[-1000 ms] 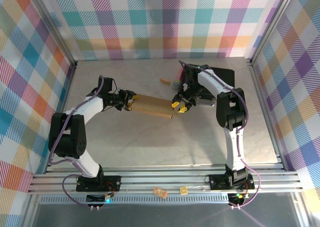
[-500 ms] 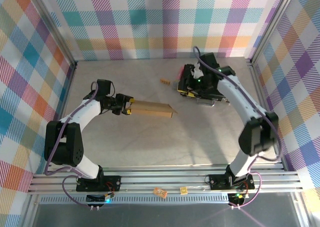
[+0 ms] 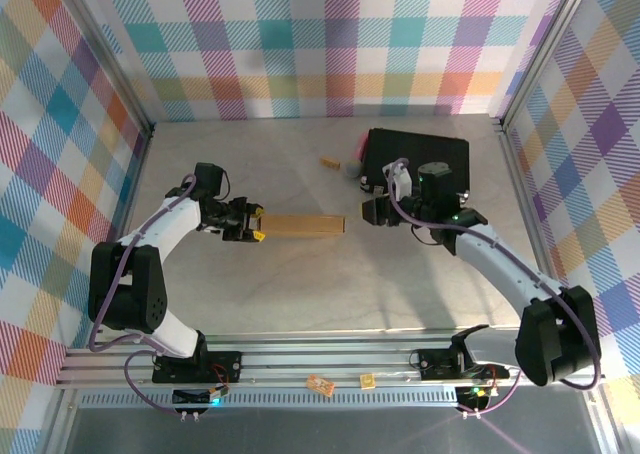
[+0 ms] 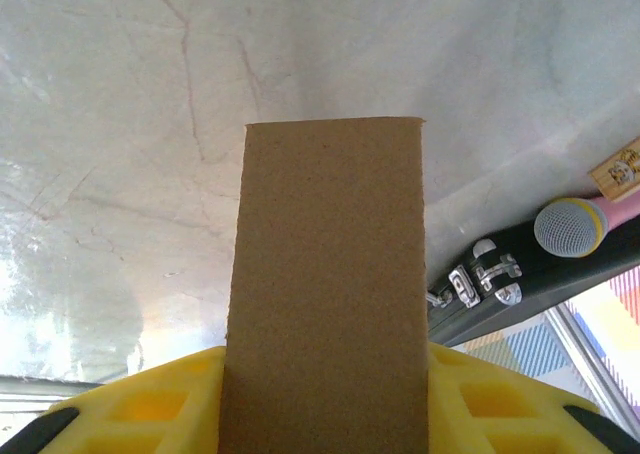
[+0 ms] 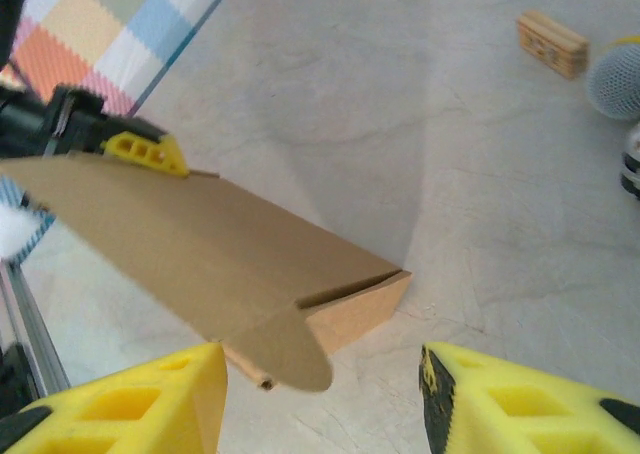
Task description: Fold the paper box
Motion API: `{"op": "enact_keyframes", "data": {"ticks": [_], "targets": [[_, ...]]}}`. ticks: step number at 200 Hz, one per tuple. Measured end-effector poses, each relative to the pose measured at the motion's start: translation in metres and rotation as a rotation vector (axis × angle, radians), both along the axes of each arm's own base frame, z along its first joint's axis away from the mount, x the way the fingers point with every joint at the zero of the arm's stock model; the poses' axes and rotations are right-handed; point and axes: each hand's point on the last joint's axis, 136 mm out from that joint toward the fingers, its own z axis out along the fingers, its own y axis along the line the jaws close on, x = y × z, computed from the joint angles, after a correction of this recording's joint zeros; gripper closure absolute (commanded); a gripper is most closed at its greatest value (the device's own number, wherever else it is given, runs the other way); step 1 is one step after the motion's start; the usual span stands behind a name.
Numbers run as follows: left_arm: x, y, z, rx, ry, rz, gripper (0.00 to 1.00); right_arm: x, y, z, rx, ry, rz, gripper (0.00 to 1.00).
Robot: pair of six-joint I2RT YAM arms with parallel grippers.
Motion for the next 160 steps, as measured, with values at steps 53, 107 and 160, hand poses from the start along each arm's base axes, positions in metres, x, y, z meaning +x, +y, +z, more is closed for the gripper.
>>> {"op": "enact_keyframes", "data": {"ticks": [53,107,160], "targets": [[-0.006,0.005,-0.005,-0.024,0.084,0.049,0.78,-0.027,0.036,0.003,-0.131,-0.234,0.258,0.32],[-0.006,0.008,-0.011,-0.039,0.115,0.063,0.78,-0.025,0.057,0.001,-0.306,-0.465,0.412,0.23],[-0.006,0.014,-0.016,-0.052,0.141,0.081,0.78,-0.002,0.079,0.006,-0.357,-0.513,0.513,0.25]]}}
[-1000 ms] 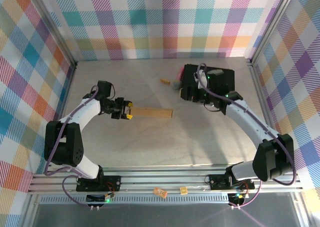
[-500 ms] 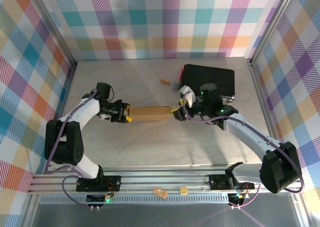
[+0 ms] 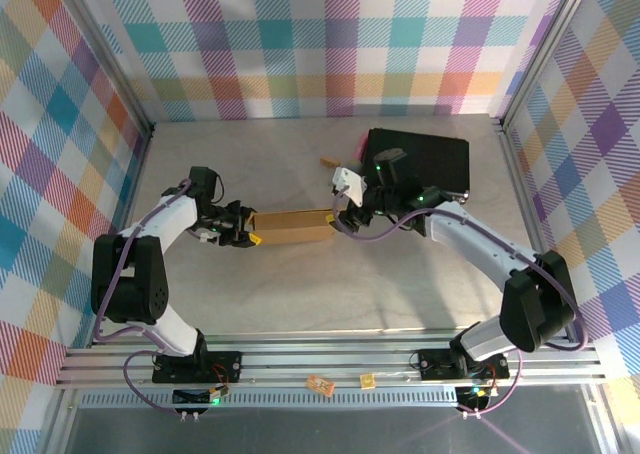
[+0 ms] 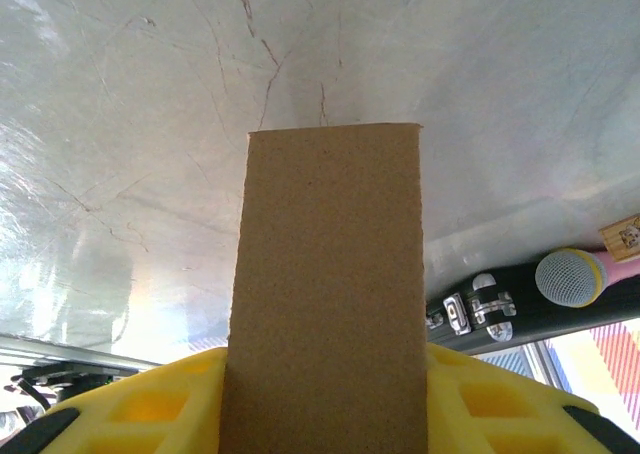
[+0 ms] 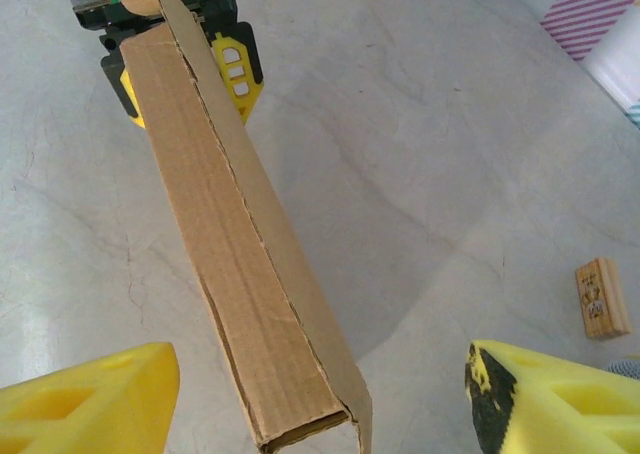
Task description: Fold the paper box
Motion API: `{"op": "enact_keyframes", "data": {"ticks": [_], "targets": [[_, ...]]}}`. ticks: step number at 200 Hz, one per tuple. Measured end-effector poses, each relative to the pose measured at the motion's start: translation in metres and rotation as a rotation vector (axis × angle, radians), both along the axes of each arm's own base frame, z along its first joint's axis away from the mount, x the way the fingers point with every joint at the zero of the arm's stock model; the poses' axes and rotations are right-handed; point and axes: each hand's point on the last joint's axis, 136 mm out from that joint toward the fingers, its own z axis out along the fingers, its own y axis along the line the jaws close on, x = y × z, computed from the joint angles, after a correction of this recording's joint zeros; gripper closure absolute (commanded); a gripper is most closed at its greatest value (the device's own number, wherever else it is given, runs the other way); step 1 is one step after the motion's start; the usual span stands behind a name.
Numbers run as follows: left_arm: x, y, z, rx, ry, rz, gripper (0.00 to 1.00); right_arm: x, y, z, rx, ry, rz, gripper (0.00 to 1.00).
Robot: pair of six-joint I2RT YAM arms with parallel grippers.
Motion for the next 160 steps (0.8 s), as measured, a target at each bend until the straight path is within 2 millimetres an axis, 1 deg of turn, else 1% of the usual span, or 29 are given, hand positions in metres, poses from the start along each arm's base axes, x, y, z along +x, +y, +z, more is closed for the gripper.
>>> {"op": "enact_keyframes", "data": {"ticks": [18,51,69,114,141,160], "targets": [[0.000,0.002,-0.004,-0.006,0.013,0.006,0.78,-0.002,0.010,-0.006,-0.029,-0.007,0.036,0.24],[-0.002,0.005,-0.015,-0.010,0.051,0.003,0.78,-0.012,0.027,-0.028,-0.099,-0.009,0.104,0.22],[-0.004,0.005,-0.019,-0.010,0.063,0.003,0.78,-0.009,0.032,-0.036,-0.135,-0.021,0.123,0.22],[-0.004,0.006,-0.021,-0.022,0.072,0.003,0.78,0.013,0.040,-0.041,-0.184,-0.054,0.110,0.22],[-0.004,0.006,-0.022,-0.044,0.080,0.008,0.78,0.021,0.043,-0.041,-0.199,-0.043,0.089,0.28],[-0.003,0.007,-0.022,-0.058,0.087,0.017,0.78,0.023,0.045,-0.035,-0.188,-0.023,0.075,0.30]]}}
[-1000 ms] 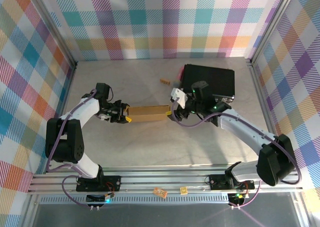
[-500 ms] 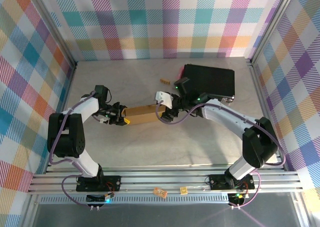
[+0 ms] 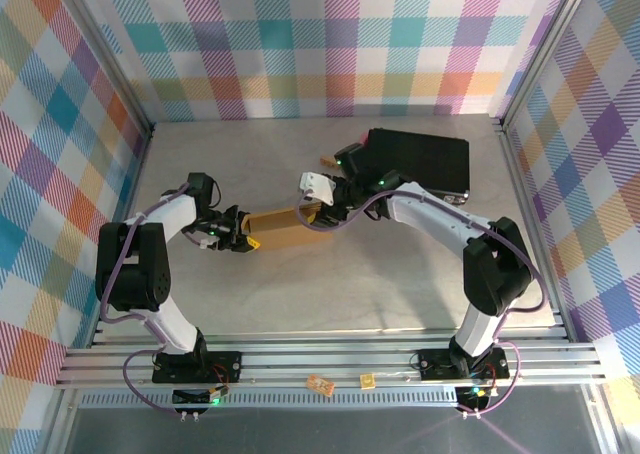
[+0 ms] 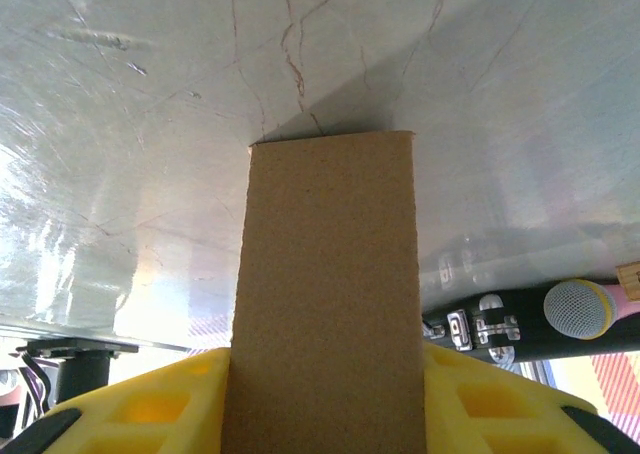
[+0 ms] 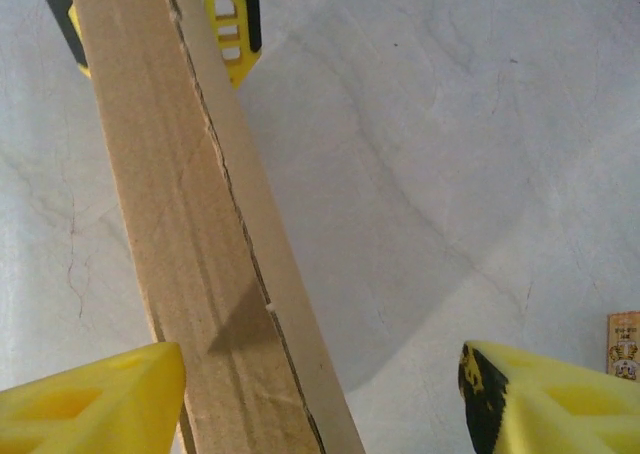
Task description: Fold the paper box
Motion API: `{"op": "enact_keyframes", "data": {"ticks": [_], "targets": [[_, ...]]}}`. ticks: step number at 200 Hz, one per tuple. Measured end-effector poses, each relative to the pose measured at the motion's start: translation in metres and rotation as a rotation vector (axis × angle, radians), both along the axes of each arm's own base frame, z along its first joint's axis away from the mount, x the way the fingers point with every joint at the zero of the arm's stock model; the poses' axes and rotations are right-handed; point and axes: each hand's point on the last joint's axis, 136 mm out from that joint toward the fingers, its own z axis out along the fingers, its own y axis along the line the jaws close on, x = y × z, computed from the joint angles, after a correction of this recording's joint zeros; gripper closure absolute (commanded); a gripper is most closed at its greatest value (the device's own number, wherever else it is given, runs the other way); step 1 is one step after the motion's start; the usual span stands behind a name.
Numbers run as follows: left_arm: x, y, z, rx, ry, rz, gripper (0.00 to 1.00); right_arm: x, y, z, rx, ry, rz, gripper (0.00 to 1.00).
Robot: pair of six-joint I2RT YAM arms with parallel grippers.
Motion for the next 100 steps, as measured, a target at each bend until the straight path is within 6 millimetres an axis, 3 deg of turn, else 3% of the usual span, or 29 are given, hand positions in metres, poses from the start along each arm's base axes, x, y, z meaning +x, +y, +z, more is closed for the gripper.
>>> {"op": "enact_keyframes", "data": {"ticks": [100], "targets": [[0.005,0.002,-0.001,-0.023,0.068,0.047,0.78,-0.001,-0.029,0.013,0.104,0.297,-0.214,0.56]]}}
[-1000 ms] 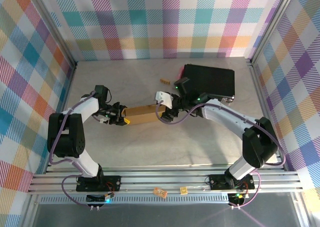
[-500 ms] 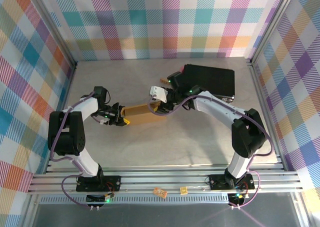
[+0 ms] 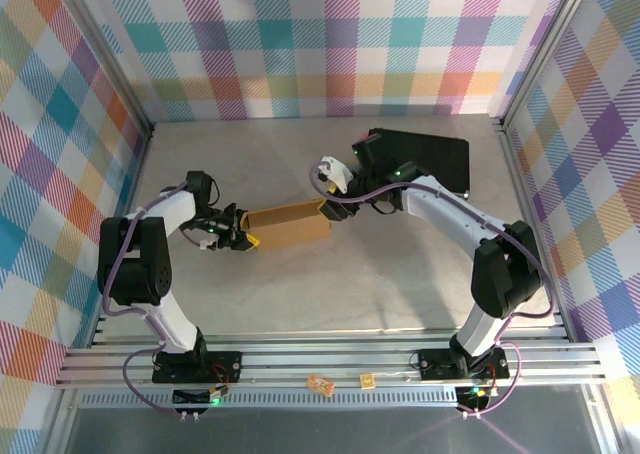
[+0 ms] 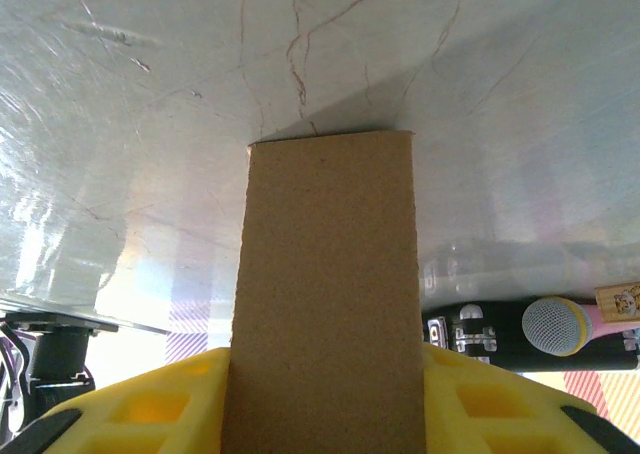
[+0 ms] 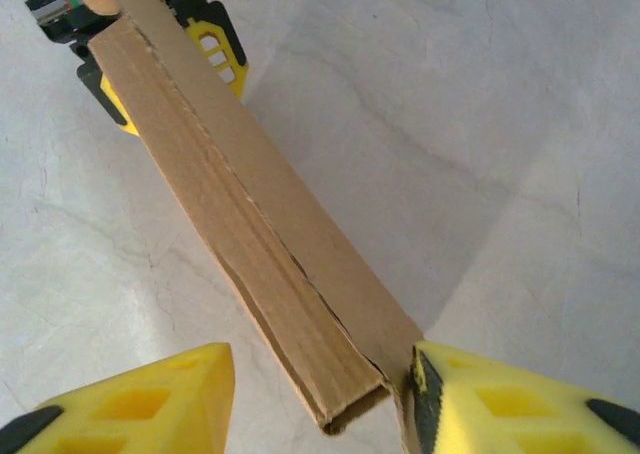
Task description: Fold the paper box
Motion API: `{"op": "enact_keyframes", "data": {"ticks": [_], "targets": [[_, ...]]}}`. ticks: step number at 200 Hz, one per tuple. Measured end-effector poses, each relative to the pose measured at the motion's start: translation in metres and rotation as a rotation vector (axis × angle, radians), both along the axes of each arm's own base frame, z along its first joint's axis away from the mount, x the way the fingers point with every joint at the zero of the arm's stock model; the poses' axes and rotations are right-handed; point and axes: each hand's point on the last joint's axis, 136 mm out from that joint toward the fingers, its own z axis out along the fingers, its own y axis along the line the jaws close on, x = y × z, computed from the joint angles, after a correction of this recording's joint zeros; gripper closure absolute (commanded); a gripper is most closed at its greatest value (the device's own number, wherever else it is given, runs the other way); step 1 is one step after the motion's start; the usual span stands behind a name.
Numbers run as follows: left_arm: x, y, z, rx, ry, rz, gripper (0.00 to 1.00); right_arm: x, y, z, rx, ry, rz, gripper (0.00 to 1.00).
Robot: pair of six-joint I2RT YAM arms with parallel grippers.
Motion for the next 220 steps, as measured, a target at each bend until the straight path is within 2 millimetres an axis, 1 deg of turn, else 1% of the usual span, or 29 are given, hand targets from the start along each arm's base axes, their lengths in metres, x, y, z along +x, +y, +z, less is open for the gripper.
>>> {"op": "enact_keyframes", "data": {"ticks": [15,31,46,60,80,97,112,143,156,170,182,220], "targets": [[0.000,0.000,0.000,0.001,0.003,0.003,0.78,0.001,-0.005,0.004,-0.006,0.031,-0.029,0.60],[0.001,0.000,0.000,0.003,0.007,0.008,0.79,0.003,-0.006,0.013,-0.001,0.044,-0.046,0.65],[0.002,0.001,0.000,0.008,0.007,0.012,0.79,0.004,-0.007,0.021,0.007,0.057,-0.066,0.66],[0.002,0.002,0.000,0.010,0.010,0.016,0.79,0.004,-0.007,0.022,0.005,0.078,-0.080,0.66],[0.002,0.002,0.000,0.011,0.014,0.021,0.80,0.007,-0.008,0.016,-0.013,0.105,-0.105,0.63],[0.003,0.002,0.000,0.013,0.012,0.022,0.80,0.008,-0.012,0.007,-0.048,0.122,-0.131,0.58],[0.003,0.003,0.000,0.016,0.011,0.023,0.80,0.010,-0.016,0.003,-0.068,0.124,-0.148,0.54],[0.004,0.003,0.000,0.017,0.012,0.022,0.81,0.013,-0.018,-0.002,-0.093,0.125,-0.160,0.53],[0.006,0.003,0.000,0.017,0.011,0.022,0.81,0.019,-0.018,-0.004,-0.097,0.129,-0.165,0.56],[0.008,0.003,0.001,0.021,0.007,0.020,0.81,0.025,-0.016,-0.006,-0.096,0.139,-0.164,0.64],[0.010,0.005,0.001,0.029,0.000,0.019,0.81,0.029,-0.014,-0.008,-0.095,0.149,-0.164,0.69],[0.011,0.007,0.001,0.035,-0.008,0.019,0.81,0.033,-0.010,-0.015,-0.102,0.187,-0.165,0.82]]}}
